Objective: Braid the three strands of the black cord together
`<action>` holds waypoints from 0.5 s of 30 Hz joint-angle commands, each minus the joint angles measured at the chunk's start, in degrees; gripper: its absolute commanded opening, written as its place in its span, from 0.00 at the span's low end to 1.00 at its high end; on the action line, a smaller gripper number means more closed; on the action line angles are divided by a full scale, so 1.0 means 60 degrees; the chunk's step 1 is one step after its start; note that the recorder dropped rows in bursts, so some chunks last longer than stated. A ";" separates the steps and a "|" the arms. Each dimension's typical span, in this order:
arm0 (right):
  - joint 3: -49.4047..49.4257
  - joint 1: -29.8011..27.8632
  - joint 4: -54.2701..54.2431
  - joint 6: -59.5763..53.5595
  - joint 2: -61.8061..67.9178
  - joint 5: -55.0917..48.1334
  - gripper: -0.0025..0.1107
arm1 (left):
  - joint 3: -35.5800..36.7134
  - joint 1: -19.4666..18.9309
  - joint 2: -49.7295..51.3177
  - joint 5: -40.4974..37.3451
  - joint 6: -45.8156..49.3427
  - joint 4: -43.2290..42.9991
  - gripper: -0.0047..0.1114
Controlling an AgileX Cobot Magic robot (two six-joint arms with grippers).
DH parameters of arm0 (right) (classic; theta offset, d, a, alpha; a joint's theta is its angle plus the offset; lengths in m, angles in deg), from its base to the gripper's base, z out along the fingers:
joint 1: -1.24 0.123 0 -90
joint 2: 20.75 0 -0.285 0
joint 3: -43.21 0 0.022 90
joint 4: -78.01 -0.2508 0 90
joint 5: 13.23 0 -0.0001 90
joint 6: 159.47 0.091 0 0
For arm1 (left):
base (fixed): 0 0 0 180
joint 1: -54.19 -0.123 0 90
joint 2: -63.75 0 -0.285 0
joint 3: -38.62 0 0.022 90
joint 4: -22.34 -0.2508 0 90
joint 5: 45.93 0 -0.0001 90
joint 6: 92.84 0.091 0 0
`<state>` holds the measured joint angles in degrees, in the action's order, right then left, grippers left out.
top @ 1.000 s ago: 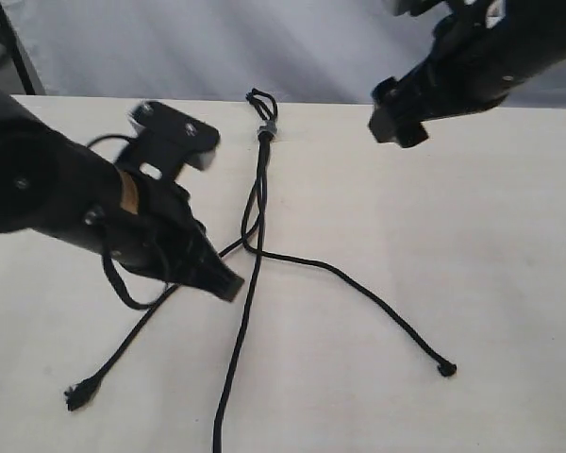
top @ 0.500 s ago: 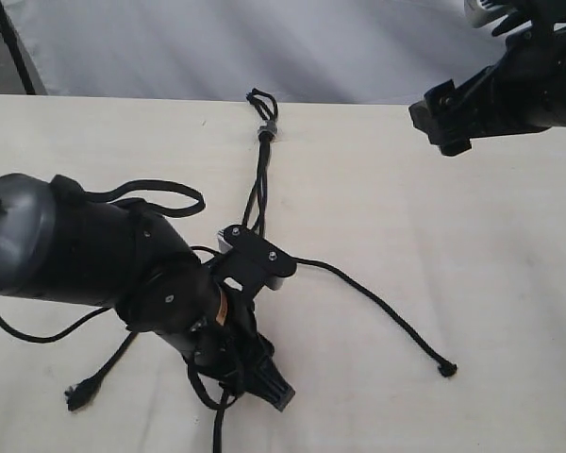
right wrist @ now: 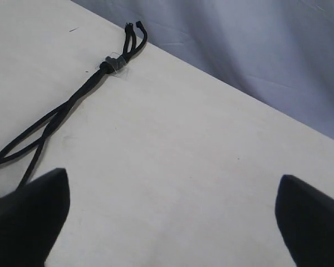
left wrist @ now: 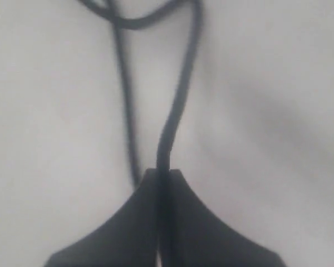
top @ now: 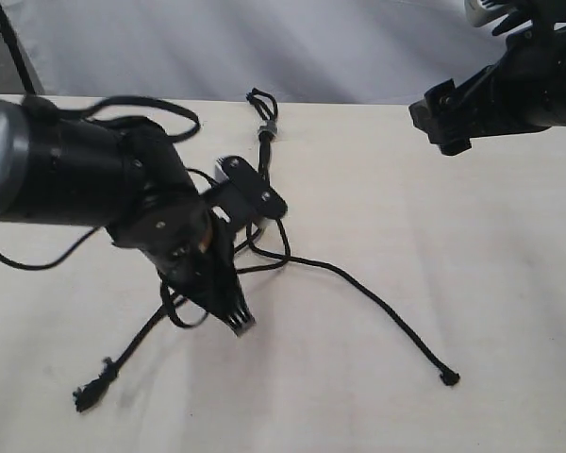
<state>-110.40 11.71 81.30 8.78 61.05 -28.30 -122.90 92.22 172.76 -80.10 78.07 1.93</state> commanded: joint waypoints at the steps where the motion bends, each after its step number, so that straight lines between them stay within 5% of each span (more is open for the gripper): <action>1: 0.0047 -0.0057 -0.0045 -0.0014 -0.0047 0.0165 0.84 | -0.0006 -0.1265 0.0021 -0.0220 0.0015 -0.0591 0.04; 6: 0.0047 -0.0057 -0.0045 -0.0014 -0.0047 0.0185 0.84 | -0.0006 -0.2140 0.0693 0.0205 0.0230 -0.0555 0.04; 15: 0.0047 -0.0057 -0.0045 0.0005 -0.0047 0.0222 0.84 | 0.0135 -0.2141 0.1632 0.0228 0.0230 0.0335 0.04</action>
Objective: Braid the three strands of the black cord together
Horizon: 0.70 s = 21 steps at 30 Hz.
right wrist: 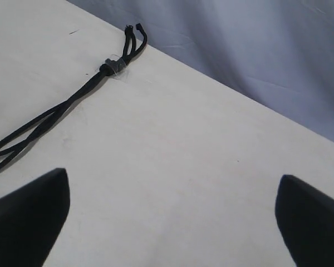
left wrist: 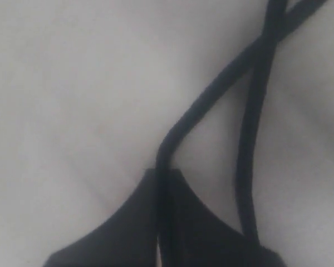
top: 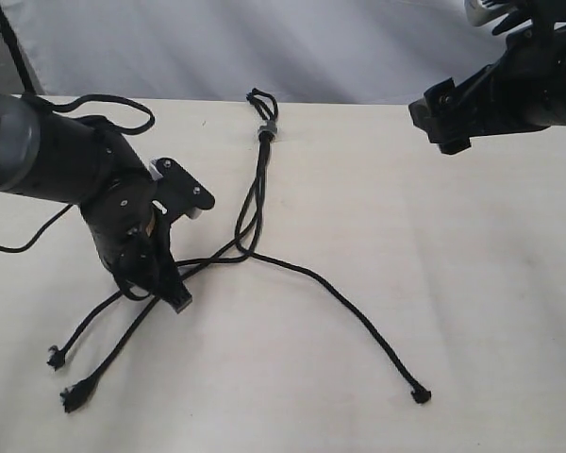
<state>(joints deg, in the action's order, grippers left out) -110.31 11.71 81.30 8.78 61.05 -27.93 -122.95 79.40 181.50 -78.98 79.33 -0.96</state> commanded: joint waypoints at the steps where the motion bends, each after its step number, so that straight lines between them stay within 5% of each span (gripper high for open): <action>1: 0.0031 -0.0057 -0.0045 0.0005 -0.0047 0.0180 0.84 | 0.0197 -0.0004 0.0174 0.0003 0.0121 0.1163 0.04; 5: 0.0031 -0.0057 -0.0045 0.0005 -0.0047 0.0246 0.84 | 0.0287 0.0458 0.0174 -0.0748 0.1631 0.3744 0.04; 8: 0.0031 -0.0057 -0.0045 0.0005 -0.0047 0.0300 0.84 | 0.0268 0.1865 0.0174 -0.0812 0.3419 0.5793 0.04; 11: 0.0031 -0.0057 -0.0045 0.0005 -0.0023 0.0314 0.84 | -0.0072 0.3117 -0.0129 -0.0660 0.4011 0.5530 0.04; 21: 0.0031 -0.0057 -0.0045 -0.0016 0.0180 0.0400 0.84 | -0.0138 0.1424 -0.1753 -0.0093 0.2941 0.4596 0.04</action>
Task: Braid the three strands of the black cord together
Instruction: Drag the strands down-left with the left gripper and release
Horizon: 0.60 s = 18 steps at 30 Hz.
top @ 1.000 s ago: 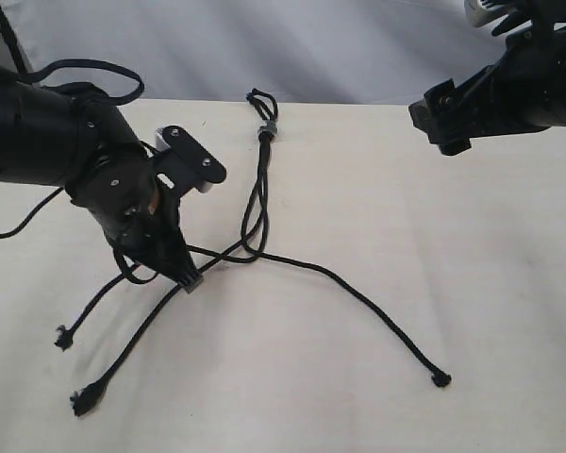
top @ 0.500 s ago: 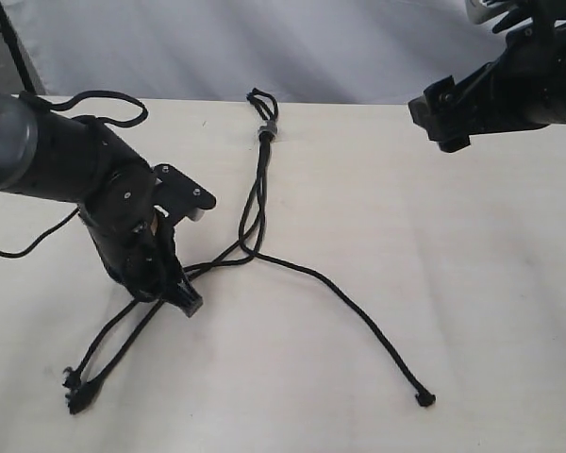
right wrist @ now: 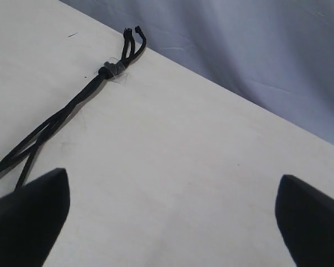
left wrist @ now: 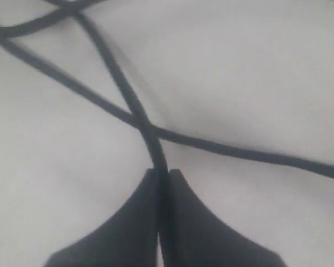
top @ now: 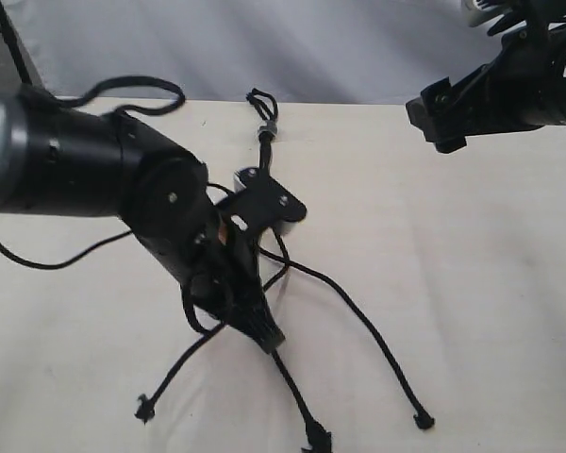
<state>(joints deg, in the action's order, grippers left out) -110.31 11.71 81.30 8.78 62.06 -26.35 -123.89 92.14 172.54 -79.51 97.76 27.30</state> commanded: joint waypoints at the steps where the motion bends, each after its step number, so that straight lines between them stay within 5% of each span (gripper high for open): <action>1: 0.0031 -0.0057 -0.0045 -0.0016 0.0012 0.0136 0.84 | 0.0019 -0.0914 -0.0260 -0.0034 -0.0131 -0.0113 0.04; 9: 0.0031 -0.0057 -0.0045 -0.0016 0.0012 0.0136 0.84 | 0.0551 -0.1992 -0.0145 -0.0268 -0.0230 -0.0113 0.04; 18: 0.0031 -0.0057 -0.0045 -0.0016 0.0012 0.0136 0.84 | 0.1846 -0.2014 -0.0145 0.1317 -0.0366 -0.0113 0.04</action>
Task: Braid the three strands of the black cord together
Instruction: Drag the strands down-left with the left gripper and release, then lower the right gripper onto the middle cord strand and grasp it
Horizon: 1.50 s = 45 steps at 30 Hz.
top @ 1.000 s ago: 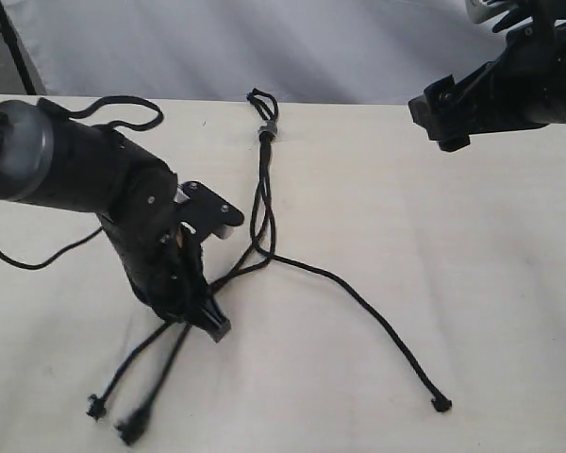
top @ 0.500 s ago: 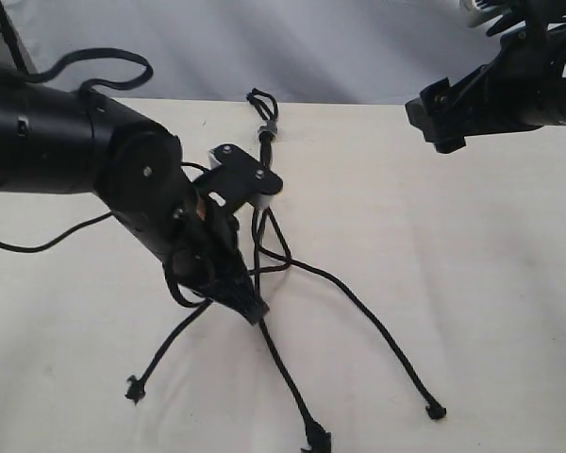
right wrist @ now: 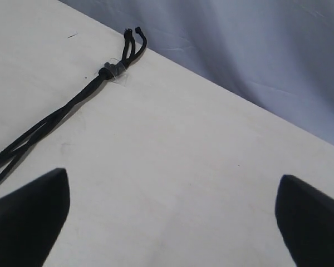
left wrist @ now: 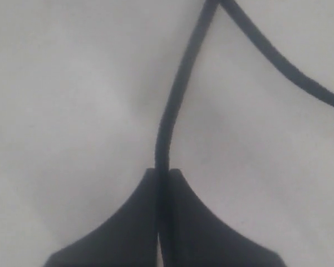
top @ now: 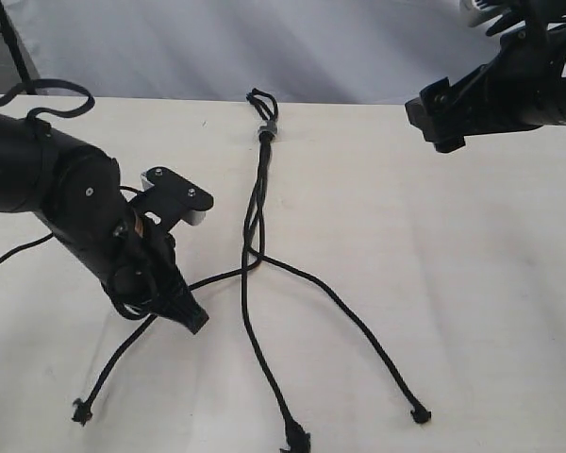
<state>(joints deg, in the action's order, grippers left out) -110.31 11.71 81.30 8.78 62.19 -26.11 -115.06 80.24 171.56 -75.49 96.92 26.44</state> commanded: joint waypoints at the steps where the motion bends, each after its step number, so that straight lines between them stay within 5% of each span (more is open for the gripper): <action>1: 0.0031 -0.0057 -0.0045 -0.0016 -0.0009 0.0096 0.84 | 0.0422 -0.0030 0.0019 0.0721 -0.0399 0.0029 0.04; 4: 0.0031 -0.0057 -0.0078 0.0002 -0.0012 0.0096 0.84 | 0.0422 -0.0030 0.0019 0.0700 -0.0713 0.0029 0.11; 11: -0.0038 0.0175 -0.0803 -0.0081 -0.0012 -0.0980 0.84 | 0.0422 -0.0030 0.0036 0.0700 -0.0740 0.0146 0.52; 16: -0.0532 0.1117 -0.0906 -0.0081 -0.0012 -0.2491 0.84 | 0.0422 -0.0030 0.0254 0.0734 -0.0740 0.0063 0.62; 22: -0.0547 0.2396 -0.0906 -0.0081 -0.0012 -0.3028 0.84 | 0.0113 -0.0603 -0.0685 0.0623 -0.0779 -0.0480 0.51; 28: -0.0547 0.3797 -0.0973 -0.0081 0.0018 -0.3157 0.84 | -0.0004 -0.2493 -0.2915 0.1092 -0.0779 -0.0480 0.05; 33: -0.0606 0.5110 -0.1143 0.0030 0.1010 -0.3132 0.84 | 0.0518 -0.3490 -0.4128 0.1512 -0.0779 -0.0343 0.05; 45: -0.2654 0.6074 -0.1258 0.0084 0.5618 -0.4946 0.84 | 0.0779 -0.3550 -0.4500 0.1988 -0.0779 -0.0395 0.05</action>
<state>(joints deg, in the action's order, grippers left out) -123.78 48.01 73.76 8.77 92.15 -52.93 -110.55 59.15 145.10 -63.89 92.76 23.99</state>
